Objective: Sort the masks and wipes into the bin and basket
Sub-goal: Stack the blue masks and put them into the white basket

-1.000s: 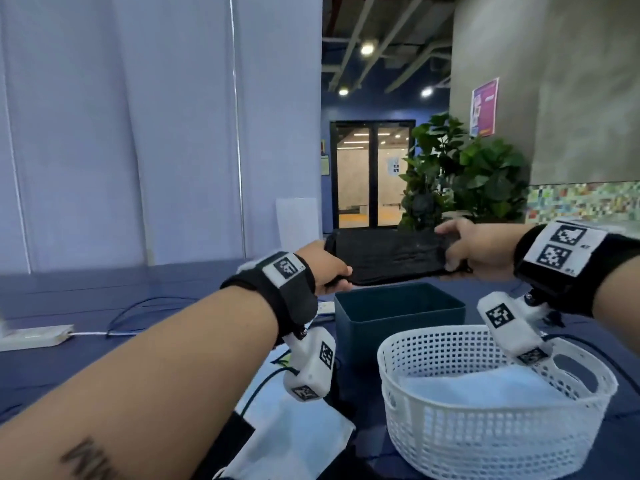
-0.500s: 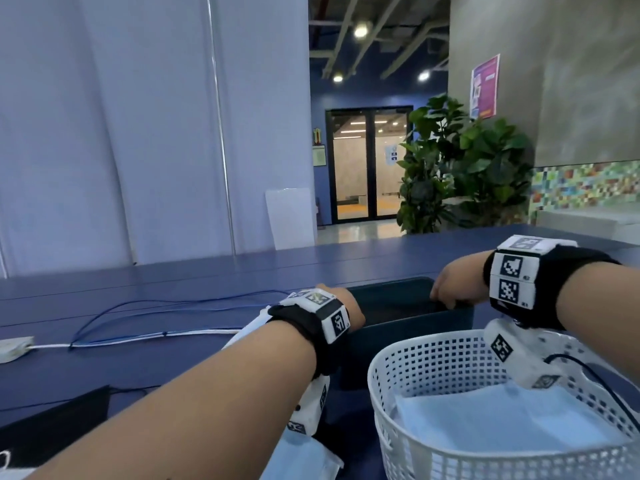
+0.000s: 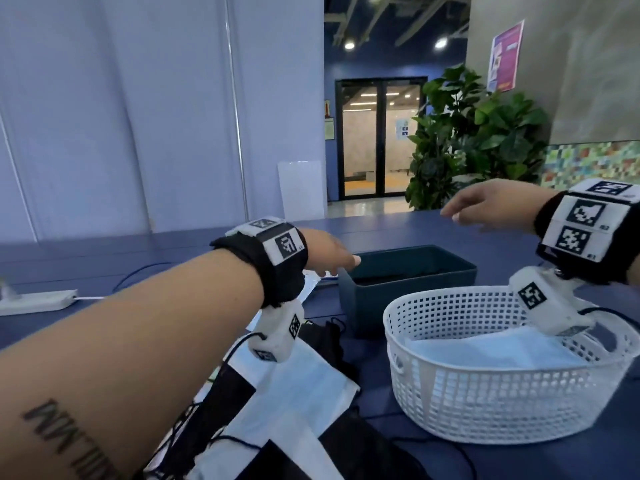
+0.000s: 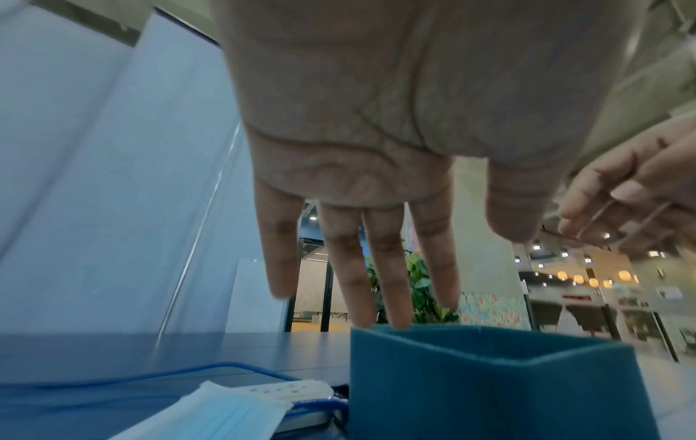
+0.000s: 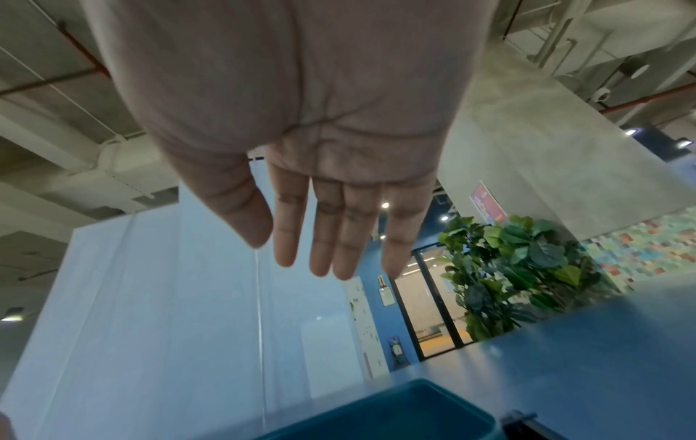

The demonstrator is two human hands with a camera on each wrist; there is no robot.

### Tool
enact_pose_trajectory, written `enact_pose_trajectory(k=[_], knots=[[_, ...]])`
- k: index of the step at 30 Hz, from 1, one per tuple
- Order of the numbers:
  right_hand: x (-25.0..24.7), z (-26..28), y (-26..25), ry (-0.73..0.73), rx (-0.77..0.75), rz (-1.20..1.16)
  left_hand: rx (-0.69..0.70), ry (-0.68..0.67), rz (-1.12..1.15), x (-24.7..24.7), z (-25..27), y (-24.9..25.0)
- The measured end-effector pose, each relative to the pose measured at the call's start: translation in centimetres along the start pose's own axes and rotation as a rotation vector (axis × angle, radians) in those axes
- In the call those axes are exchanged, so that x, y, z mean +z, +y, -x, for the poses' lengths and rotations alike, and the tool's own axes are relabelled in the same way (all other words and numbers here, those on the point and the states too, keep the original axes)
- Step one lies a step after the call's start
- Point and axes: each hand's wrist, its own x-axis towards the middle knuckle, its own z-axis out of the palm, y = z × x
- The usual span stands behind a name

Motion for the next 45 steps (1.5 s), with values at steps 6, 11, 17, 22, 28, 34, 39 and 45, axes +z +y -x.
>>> enact_pose_trajectory(k=[6, 11, 17, 22, 28, 34, 39, 45], knots=[[-1.7, 4.6, -5.1, 0.160, -0.168, -0.092, 0.032, -0.097, 0.204, -1.8, 7.0, -3.2], [-1.0, 8.7, -10.0, 0.083, -0.246, -0.135, -0.025, -0.116, 0.163, -1.6, 13.0, -7.4], [4.0, 14.4, -14.2, -0.392, -0.223, 0.013, -0.146, -0.189, 0.235, 2.1, 17.6, -13.8], [9.8, 17.0, -15.1, -0.696, -0.144, 0.212, -0.183, -0.305, 0.240, 5.4, 17.7, -14.5], [13.1, 17.8, -15.2, -0.768, -0.060, 0.353, -0.162, -0.192, 0.246, 6.2, 14.3, -10.5], [14.3, 18.6, -15.3, -0.743, -0.108, 0.261, -0.149, -0.149, -0.174, 7.2, 12.3, -6.9], [14.6, 19.0, -14.7, -0.699, -0.224, 0.240, -0.032, -0.093, -0.292, 7.7, 11.7, -6.1], [14.5, 19.2, -14.8, -0.674, -0.280, 0.254, -0.023, -0.145, -0.250, 7.7, 12.4, -6.0]])
